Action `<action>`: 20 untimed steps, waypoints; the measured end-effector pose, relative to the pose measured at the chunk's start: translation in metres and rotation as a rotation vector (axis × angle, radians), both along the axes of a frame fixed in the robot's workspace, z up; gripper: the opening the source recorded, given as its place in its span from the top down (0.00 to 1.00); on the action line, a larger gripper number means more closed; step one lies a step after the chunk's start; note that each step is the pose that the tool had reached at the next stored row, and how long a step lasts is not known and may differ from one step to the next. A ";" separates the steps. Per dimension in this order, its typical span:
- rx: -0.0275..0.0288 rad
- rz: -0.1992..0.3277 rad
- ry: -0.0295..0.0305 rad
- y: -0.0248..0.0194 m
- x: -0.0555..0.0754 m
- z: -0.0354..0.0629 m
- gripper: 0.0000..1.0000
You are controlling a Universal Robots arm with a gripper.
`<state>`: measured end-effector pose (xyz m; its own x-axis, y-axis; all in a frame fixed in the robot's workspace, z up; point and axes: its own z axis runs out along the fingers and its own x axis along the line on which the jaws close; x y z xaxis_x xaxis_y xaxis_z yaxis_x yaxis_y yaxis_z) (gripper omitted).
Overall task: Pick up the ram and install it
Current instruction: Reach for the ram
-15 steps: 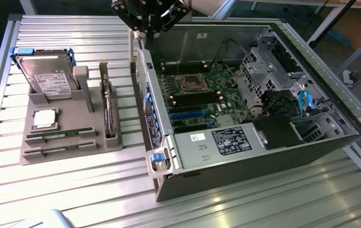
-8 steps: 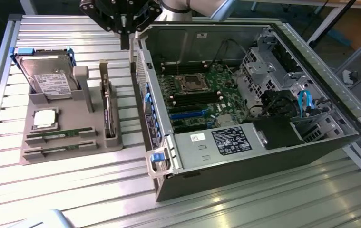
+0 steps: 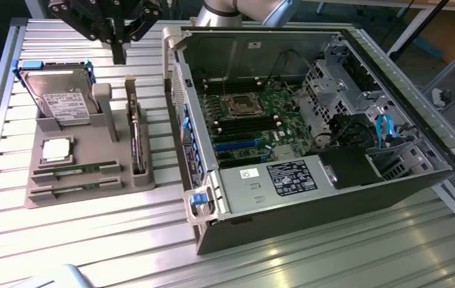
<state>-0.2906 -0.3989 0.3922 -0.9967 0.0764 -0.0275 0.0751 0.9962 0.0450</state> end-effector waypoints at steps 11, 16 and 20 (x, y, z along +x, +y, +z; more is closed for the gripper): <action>0.0022 0.000 -0.0011 0.0000 -0.066 -0.0013 0.90; 0.0022 0.000 -0.0011 0.0000 -0.078 -0.0015 0.90; 0.0023 0.000 -0.0011 -0.0041 -0.078 -0.0015 0.90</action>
